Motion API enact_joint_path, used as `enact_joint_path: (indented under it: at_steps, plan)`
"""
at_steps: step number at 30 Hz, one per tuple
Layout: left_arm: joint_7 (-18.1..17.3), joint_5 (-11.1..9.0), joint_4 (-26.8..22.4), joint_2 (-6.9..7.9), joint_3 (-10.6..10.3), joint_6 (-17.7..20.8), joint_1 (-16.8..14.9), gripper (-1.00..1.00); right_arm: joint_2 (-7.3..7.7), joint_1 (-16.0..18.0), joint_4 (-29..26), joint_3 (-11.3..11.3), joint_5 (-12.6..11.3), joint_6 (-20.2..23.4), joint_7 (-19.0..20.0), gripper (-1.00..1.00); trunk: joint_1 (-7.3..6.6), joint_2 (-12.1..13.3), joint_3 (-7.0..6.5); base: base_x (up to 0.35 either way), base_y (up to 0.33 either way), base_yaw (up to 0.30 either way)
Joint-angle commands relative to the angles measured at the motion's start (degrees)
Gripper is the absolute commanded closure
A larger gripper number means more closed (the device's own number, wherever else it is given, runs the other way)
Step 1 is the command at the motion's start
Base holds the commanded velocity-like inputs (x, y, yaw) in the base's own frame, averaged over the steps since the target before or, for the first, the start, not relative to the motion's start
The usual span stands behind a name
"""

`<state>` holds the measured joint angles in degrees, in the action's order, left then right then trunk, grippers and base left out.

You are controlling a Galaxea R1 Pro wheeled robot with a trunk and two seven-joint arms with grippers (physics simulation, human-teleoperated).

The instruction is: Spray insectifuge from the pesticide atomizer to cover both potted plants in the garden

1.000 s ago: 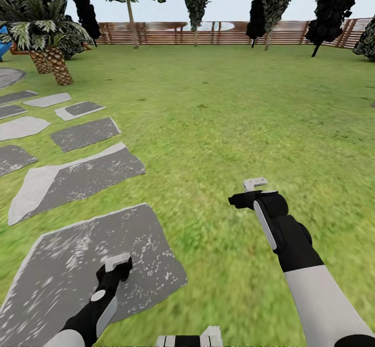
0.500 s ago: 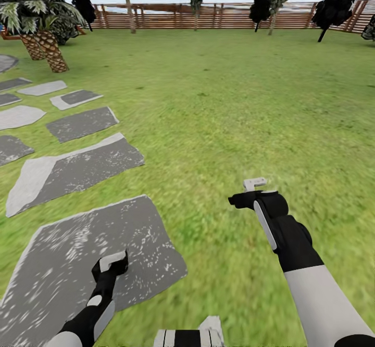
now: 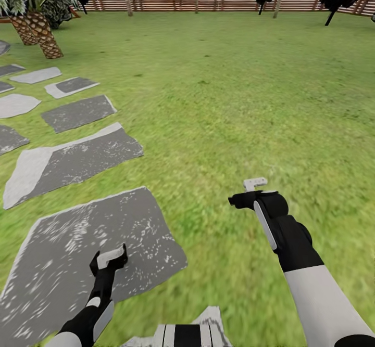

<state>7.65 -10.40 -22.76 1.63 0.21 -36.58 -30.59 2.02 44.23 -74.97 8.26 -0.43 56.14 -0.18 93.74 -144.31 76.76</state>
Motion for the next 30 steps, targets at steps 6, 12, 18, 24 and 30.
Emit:
enact_joint_path:
  at_steps: [6, 12, 18, 24, 30]
  plan:
    - [0.4, -0.1, -0.8, 0.38, 0.1, -0.4, 0.0, -1.0, -0.02, 0.0, 0.0, 0.0, 0.0, 0.0, 0.0, -1.0, 0.15, -0.1, 1.34, 0.0, 0.0, 0.0]
    - [0.9, -0.2, -1.0, 0.0, 0.2, 0.1, 0.0, -1.0, 0.0, 0.0, 0.0, 0.0, 0.0, 0.0, 0.0, -1.0, 0.31, -0.2, 2.67, 0.0, 0.0, 0.0]
    - [9.6, 0.0, -2.4, -0.92, 0.0, 1.9, -0.6, -1.0, 0.0, 0.0, 0.0, 0.0, 0.0, 0.0, 0.0, -1.0, 0.46, -0.2, 4.0, 0.0, 0.0, 0.0]
    - [11.9, 0.3, -8.8, -2.85, -0.2, 5.6, -0.8, -1.0, -0.01, 0.0, 0.0, 0.0, 0.0, 0.0, 0.0, -1.0, 0.61, -0.3, 5.32, 0.0, 0.0, 0.0]
    - [12.5, 0.3, -14.6, -3.16, -1.3, 10.0, -0.8, -1.0, 0.0, 0.0, 0.0, 0.0, 0.0, 0.0, 0.0, -1.0, 0.77, -0.4, 6.65, 0.0, 0.0, 0.0]
